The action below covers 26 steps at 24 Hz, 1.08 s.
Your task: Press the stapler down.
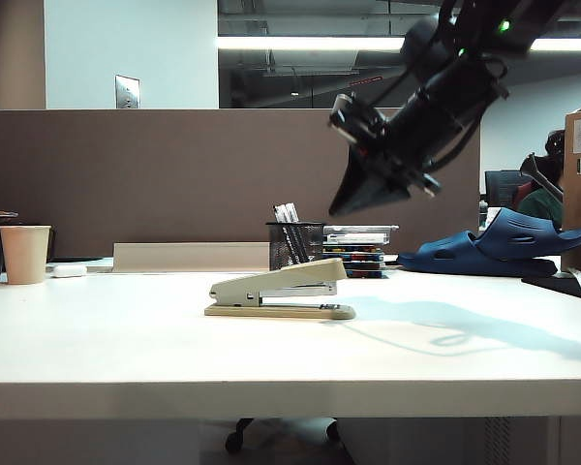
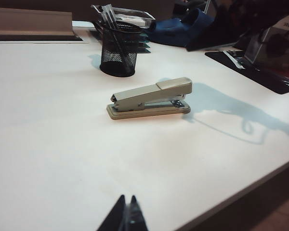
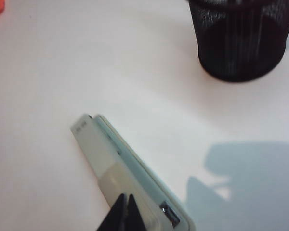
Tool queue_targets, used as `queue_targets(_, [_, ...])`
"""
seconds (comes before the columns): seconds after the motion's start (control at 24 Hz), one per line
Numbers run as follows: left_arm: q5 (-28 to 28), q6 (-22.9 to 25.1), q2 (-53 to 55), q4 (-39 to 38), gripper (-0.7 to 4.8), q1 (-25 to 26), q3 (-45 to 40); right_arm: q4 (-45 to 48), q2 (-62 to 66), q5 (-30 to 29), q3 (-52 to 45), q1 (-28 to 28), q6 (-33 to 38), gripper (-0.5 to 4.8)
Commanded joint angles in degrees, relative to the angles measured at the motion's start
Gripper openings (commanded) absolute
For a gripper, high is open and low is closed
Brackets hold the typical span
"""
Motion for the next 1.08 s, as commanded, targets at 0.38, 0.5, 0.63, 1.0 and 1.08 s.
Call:
queue_targets(0.38, [-5.0,0.1,0.0,-0.3,-0.06,0.0,0.0,0.9,-9.1,0.2,2.8,-1.4,-2.2,-0.09])
queue_targets(0.5, [-8.6,0.1,0.0,0.3,-0.06,0.0,0.0,0.6,-14.4,4.1,2.8,-3.2,-3.6,-0.09])
queue_targets(0.63, [-12.0,0.1,0.0,1.0,-0.06,0.0,0.0,0.6,-18.9,6.2,2.8,-5.0,-5.1,-0.09])
queue_targets(1.0, [-16.4,0.1,0.0,1.1,-0.06,0.0,0.0,-4.0,-30.3,11.9,2.8,-11.1,-7.8,-0.09])
queue_targets(1.08, [-16.4,0.1,0.0,1.2,-0.06,0.0,0.0,-5.8,-32.9,11.9,2.8,-13.2,-7.9,-0.09])
